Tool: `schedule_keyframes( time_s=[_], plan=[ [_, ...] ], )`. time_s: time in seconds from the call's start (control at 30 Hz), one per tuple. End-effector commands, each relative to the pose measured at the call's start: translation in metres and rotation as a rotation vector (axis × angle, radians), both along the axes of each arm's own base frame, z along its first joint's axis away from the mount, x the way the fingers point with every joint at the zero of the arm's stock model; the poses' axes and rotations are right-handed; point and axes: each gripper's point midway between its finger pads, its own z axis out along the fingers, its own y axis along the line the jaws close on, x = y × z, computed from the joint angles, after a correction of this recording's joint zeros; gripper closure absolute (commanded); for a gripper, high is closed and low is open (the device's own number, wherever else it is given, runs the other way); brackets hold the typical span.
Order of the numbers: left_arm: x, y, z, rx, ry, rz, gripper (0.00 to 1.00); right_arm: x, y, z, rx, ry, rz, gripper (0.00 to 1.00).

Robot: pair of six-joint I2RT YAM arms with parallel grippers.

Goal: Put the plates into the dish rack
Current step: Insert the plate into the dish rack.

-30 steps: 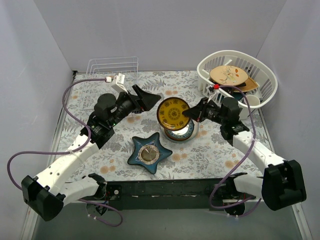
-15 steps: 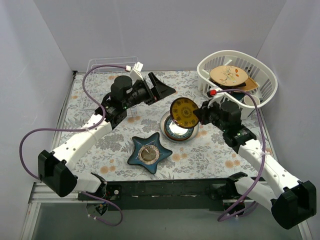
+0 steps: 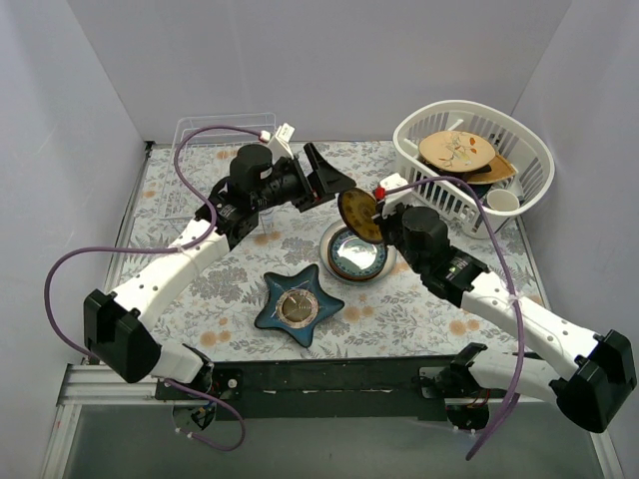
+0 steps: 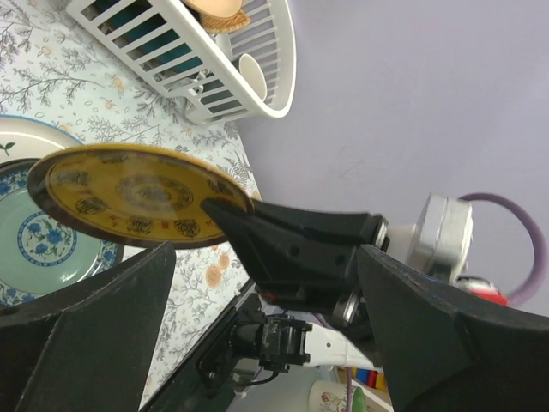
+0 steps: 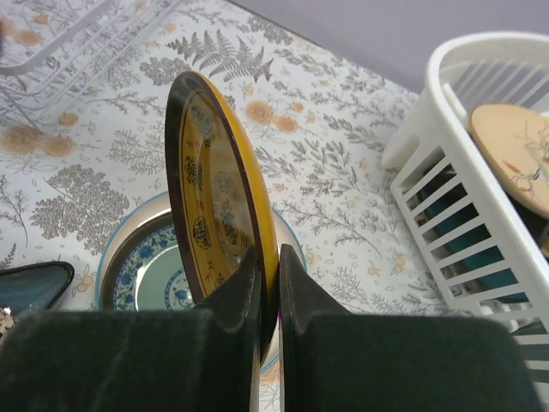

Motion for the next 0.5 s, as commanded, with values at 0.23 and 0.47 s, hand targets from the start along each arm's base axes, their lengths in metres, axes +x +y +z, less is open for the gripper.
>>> schedule_keyframes(
  time_s=[0.23, 0.47],
  plan=[
    [0.004, -0.009, 0.014, -0.028, 0.034, -0.025, 0.1, -0.025, 0.014, 0.078, -0.048, -0.335, -0.156, 0.99],
    [0.008, -0.008, -0.001, -0.028, 0.069, -0.008, 0.06, -0.043, 0.009, 0.079, -0.083, -0.41, -0.219, 0.99]
  ],
)
